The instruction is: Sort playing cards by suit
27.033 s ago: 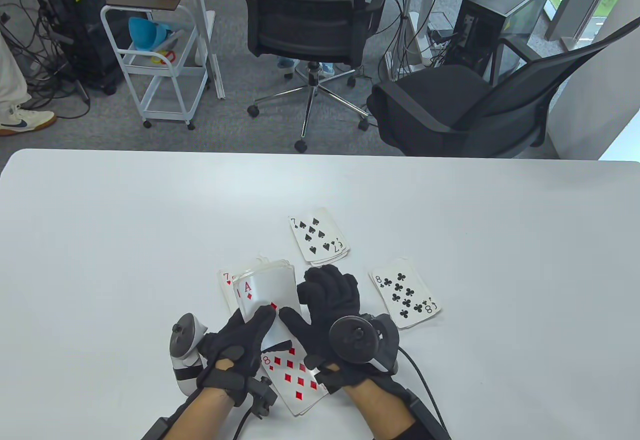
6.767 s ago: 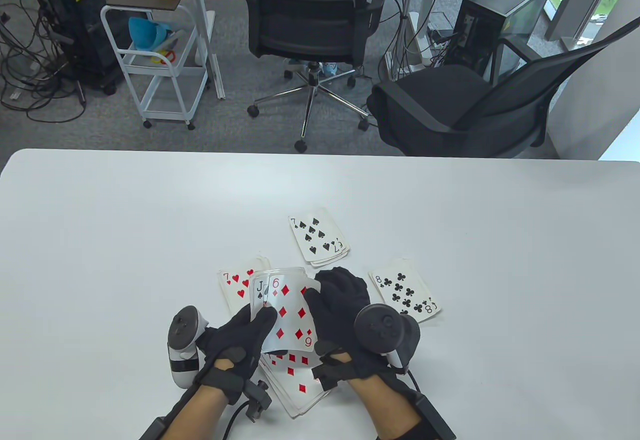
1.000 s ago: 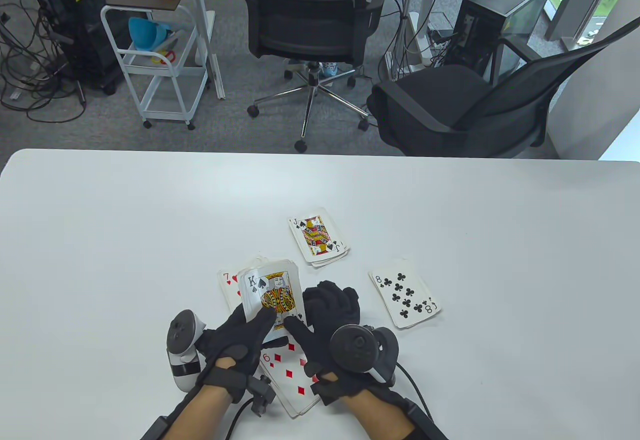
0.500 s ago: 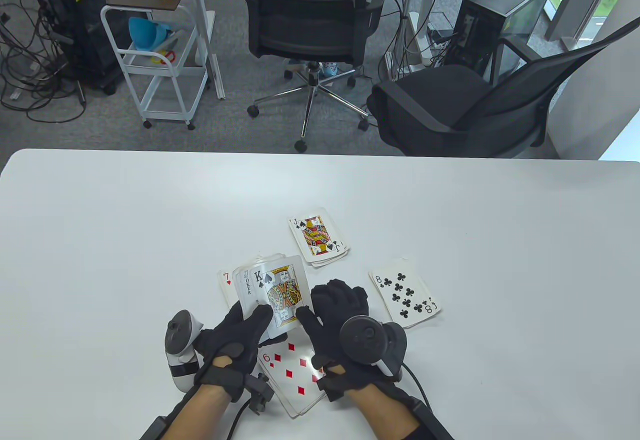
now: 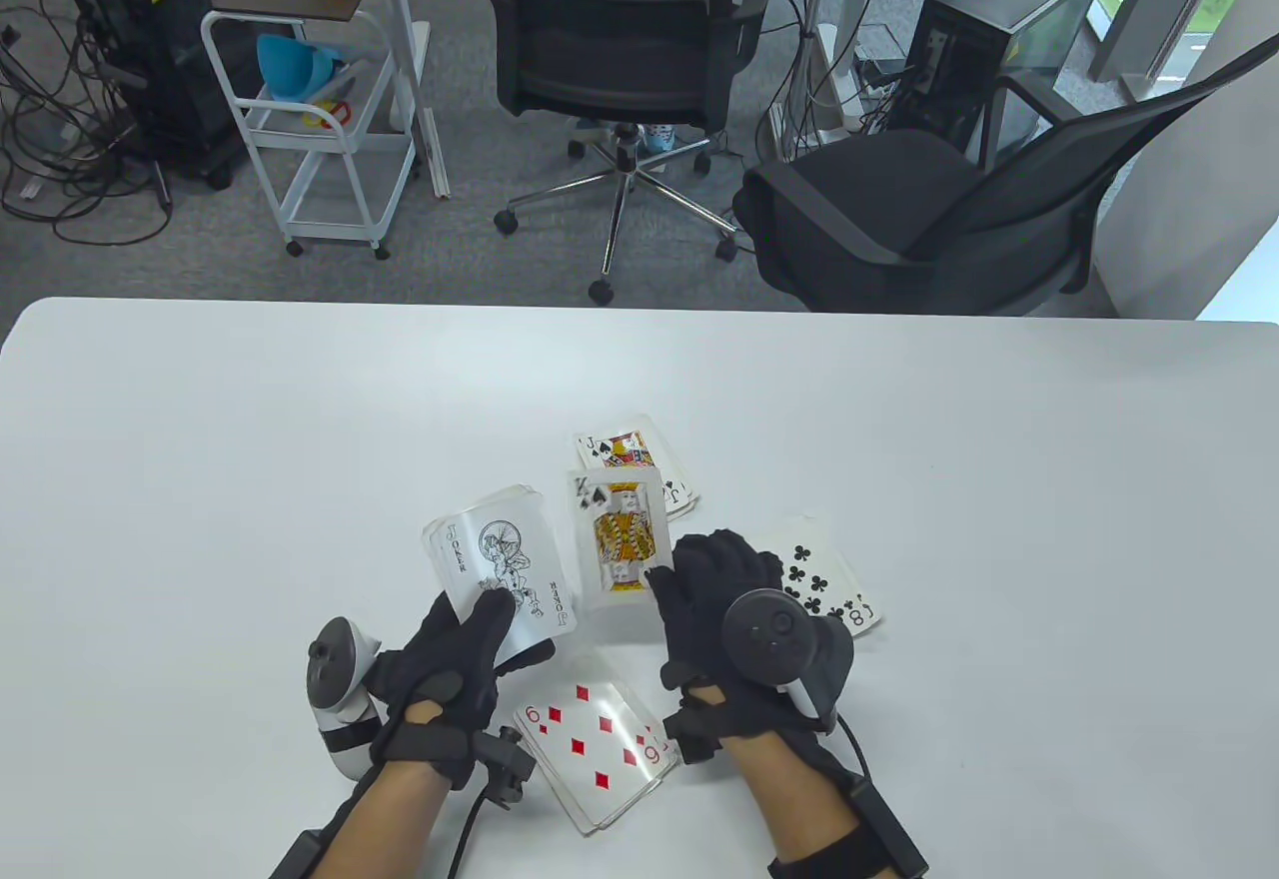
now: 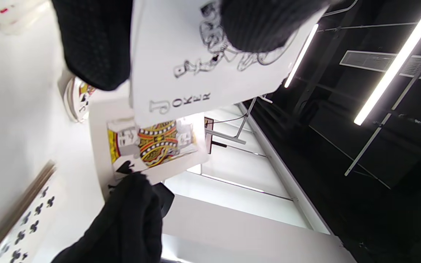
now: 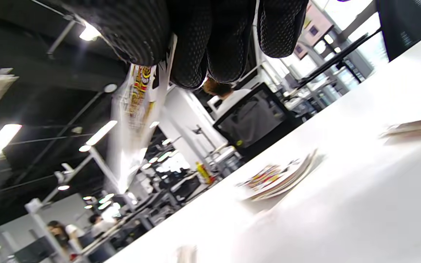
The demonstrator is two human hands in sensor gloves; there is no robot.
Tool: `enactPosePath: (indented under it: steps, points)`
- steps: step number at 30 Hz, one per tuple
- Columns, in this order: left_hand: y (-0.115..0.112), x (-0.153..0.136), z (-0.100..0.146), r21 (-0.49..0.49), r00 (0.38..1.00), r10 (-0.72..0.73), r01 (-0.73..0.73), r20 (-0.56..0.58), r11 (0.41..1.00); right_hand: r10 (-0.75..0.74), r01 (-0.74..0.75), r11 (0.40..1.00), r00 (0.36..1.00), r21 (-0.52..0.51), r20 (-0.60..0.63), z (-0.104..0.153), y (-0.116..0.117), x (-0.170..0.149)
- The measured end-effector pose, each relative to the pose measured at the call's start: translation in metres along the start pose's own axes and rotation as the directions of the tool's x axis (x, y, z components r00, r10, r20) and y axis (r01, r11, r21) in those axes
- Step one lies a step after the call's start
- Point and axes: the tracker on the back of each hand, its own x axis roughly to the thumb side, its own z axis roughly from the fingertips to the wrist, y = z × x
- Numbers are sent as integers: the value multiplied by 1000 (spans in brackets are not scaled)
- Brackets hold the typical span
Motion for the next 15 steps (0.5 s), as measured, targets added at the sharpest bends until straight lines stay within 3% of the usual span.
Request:
enactPosePath:
  steps: [3,10,15]
  points:
    - [5,5,0,19,1000,16,-16,21,1000,65,-66,998,996,-2,-68,-20,-5,-8]
    - [6,12,1,25,998,26,-27,50,999,278,-266,959,949,98,-148,-80,-1,-6]
    - [7,12,0,26,998,17,-18,59,999,353,-299,916,918,267,-184,-122,21,-1]
